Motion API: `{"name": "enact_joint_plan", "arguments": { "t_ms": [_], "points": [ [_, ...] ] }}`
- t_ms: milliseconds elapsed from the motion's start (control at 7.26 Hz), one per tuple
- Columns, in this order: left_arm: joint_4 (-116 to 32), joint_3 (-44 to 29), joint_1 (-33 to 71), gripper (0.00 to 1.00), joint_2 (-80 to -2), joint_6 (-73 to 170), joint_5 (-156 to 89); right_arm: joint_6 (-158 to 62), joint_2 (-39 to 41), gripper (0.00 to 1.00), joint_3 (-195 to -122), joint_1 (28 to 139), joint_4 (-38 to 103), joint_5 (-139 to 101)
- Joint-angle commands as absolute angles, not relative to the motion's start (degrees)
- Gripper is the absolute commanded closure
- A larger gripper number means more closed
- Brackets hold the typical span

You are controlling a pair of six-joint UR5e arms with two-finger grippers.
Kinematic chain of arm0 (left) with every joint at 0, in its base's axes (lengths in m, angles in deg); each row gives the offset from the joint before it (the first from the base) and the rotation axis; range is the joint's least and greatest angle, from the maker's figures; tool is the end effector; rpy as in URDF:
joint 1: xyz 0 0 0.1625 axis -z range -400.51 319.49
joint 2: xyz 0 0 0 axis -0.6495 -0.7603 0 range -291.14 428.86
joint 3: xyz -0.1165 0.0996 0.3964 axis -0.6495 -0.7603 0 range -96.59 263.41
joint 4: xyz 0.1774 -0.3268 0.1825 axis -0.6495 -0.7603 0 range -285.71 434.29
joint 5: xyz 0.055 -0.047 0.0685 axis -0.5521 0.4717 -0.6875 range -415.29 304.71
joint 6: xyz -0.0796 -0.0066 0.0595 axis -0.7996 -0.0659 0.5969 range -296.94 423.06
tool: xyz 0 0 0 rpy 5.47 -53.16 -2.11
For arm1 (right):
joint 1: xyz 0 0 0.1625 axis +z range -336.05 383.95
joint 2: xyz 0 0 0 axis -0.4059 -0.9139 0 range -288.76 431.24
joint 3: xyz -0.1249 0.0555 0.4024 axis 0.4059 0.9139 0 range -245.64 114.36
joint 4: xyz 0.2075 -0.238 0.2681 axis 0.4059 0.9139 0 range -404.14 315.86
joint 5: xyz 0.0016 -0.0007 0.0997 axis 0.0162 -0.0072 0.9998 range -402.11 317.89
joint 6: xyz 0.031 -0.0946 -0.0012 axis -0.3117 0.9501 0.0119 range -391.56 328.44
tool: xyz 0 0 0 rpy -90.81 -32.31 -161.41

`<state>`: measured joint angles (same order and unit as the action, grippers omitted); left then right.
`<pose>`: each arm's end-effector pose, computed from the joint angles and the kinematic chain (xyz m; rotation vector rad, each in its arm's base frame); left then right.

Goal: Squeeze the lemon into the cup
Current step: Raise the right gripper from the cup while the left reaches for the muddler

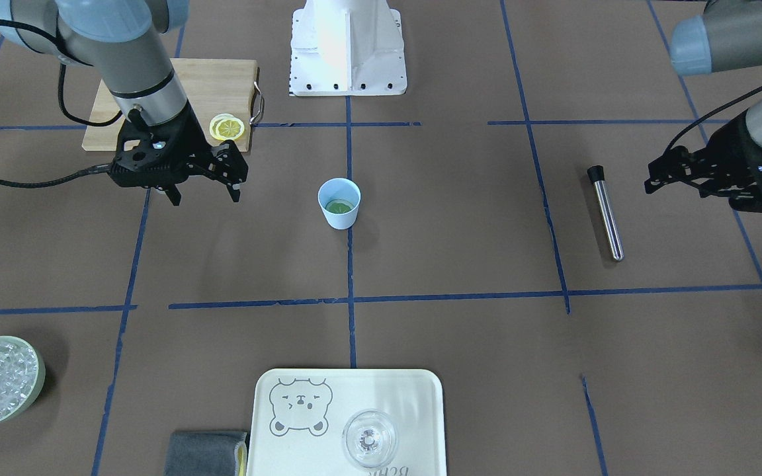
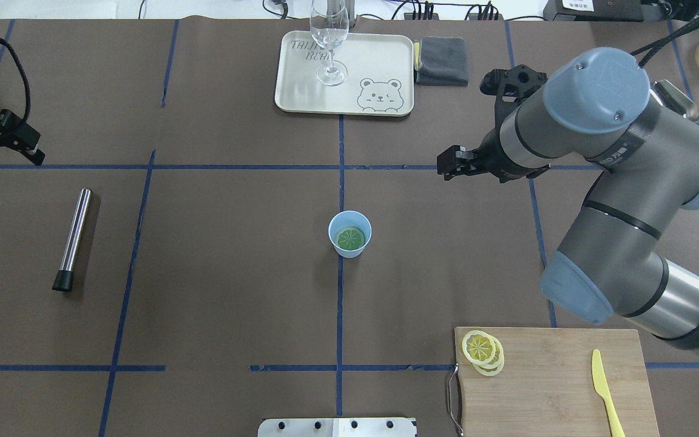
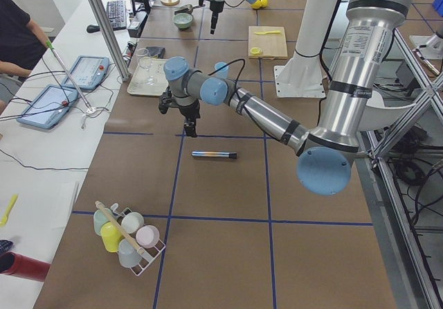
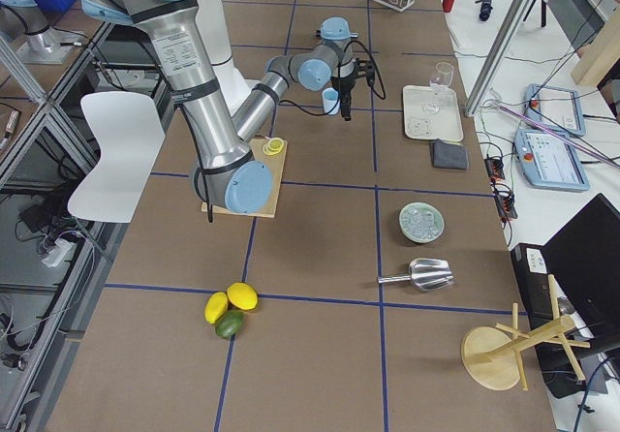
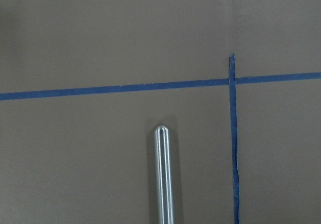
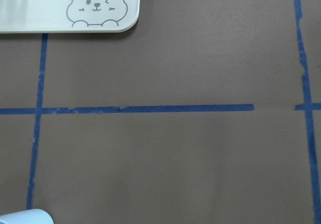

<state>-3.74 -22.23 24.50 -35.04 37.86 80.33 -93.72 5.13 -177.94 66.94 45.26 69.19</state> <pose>0.1801 -0.5332 0.4180 -0.0720 0.8383 0.1187 -0.3576 -0.4661 0.2588 0.1815 -0.8605 0.0954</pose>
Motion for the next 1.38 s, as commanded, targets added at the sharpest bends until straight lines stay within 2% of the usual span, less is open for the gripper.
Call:
{"name": "enact_joint_plan", "arguments": {
  "t_ms": [0,413,1239],
  "points": [
    [-3.91,-15.42,19.37,0.00,-37.31,38.10,78.92,-89.06,2.25,0.00,-179.63,71.30,45.07,73.19],
    [-9.53,-7.76,15.92,0.00,-37.22,38.45,76.73,-89.04,1.01,0.00,-182.35,71.49,45.07,73.29],
    [-10.61,-2.56,14.52,0.00,-39.77,37.57,76.99,-89.04,1.45,0.00,-182.62,71.58,45.07,73.29]
  ]
}}
